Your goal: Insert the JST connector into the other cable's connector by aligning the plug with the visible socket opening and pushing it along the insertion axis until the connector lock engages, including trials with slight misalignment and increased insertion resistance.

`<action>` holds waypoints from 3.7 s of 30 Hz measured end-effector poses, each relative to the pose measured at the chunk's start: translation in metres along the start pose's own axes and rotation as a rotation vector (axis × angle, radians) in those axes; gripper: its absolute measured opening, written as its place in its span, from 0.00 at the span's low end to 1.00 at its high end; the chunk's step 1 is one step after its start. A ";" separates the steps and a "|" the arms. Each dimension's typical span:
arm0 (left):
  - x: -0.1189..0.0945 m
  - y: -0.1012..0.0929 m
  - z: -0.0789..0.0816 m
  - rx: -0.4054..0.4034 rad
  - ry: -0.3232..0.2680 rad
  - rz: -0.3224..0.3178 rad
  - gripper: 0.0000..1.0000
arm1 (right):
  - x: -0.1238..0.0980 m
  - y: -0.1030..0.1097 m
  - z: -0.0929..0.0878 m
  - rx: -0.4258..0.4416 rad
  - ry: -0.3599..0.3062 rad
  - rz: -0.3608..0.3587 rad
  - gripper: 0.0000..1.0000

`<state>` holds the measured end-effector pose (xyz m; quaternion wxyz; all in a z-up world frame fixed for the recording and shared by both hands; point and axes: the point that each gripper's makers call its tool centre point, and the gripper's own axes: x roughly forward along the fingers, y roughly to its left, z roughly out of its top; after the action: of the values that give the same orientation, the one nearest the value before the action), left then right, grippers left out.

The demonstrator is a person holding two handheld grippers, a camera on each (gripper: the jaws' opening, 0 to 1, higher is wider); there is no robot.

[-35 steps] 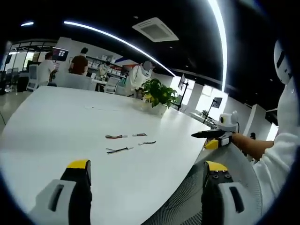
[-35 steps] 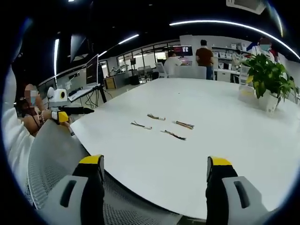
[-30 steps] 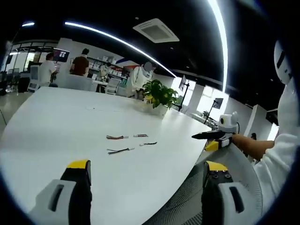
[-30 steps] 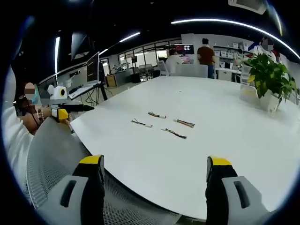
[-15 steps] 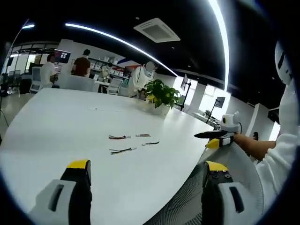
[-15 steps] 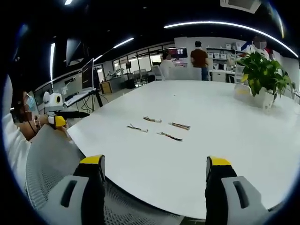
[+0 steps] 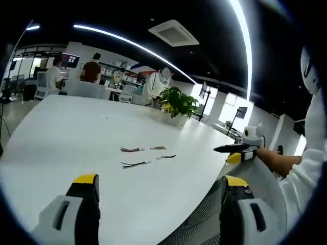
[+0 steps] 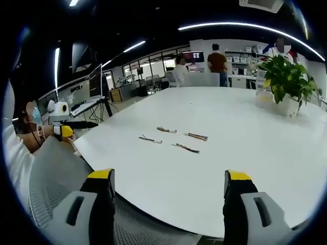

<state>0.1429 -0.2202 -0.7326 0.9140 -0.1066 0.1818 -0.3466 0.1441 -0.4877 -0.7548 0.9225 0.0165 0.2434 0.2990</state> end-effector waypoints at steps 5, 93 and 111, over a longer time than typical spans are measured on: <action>0.001 0.000 -0.001 0.010 0.014 -0.002 0.99 | 0.000 0.000 0.000 -0.004 0.004 -0.003 0.87; 0.196 0.086 0.062 0.244 0.045 -0.273 0.86 | 0.155 -0.055 0.084 -0.301 0.002 0.329 0.52; 0.243 0.067 0.025 0.330 0.088 -0.463 0.69 | 0.200 -0.054 0.052 -0.408 0.059 0.534 0.34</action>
<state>0.3614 -0.3323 -0.7943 0.8068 0.0199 0.1333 -0.5753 0.3377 -0.4137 -0.8067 0.7887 -0.1140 0.1920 0.5729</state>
